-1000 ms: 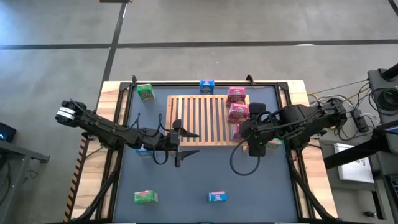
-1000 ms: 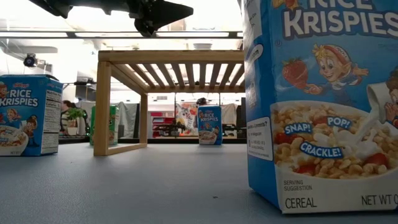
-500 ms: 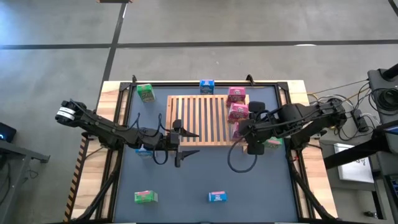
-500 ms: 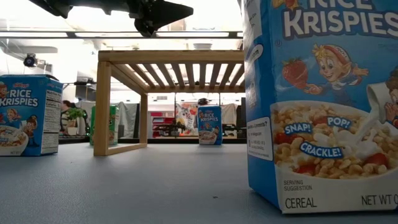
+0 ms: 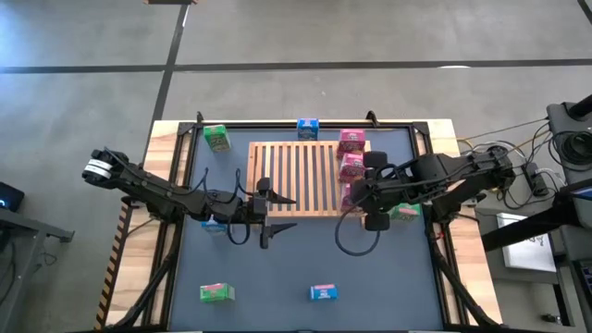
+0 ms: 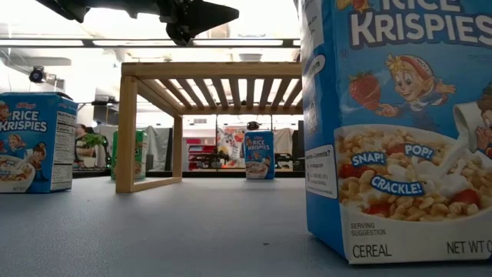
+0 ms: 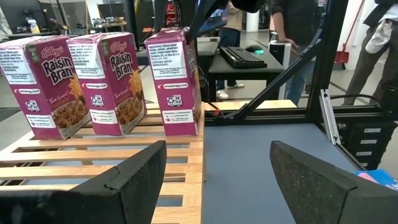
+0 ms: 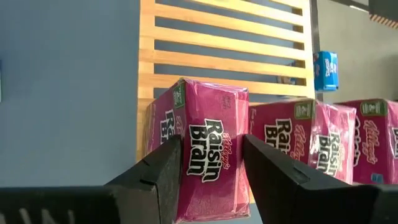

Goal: Stack cereal on shelf
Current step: Put the pink cereal box on the shelf aligned with the other pink cereal boxes

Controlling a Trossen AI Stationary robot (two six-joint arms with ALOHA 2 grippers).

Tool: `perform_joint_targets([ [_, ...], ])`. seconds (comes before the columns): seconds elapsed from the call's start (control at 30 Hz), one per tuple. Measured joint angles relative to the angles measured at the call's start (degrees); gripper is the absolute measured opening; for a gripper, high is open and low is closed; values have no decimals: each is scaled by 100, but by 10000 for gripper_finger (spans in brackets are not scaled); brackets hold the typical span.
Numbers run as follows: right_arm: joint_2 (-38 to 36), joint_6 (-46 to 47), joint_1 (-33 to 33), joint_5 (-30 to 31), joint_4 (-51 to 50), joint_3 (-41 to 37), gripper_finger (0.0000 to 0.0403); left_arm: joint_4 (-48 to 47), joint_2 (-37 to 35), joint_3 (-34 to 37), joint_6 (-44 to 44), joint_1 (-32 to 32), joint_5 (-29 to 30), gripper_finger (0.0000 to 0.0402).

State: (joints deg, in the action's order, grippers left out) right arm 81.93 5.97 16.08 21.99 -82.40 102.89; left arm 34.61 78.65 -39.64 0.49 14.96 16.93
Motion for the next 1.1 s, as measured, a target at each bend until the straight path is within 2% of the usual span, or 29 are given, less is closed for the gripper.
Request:
perform_joint_targets([
  [0.73, 2, -102, -112, 205, -25, -9, 144, 0, 0, 0, 0, 0, 0, 270],
  [1.1, 2, 4, -111, 206, -21, -9, 164, 0, 0, 0, 0, 0, -1, 270],
])
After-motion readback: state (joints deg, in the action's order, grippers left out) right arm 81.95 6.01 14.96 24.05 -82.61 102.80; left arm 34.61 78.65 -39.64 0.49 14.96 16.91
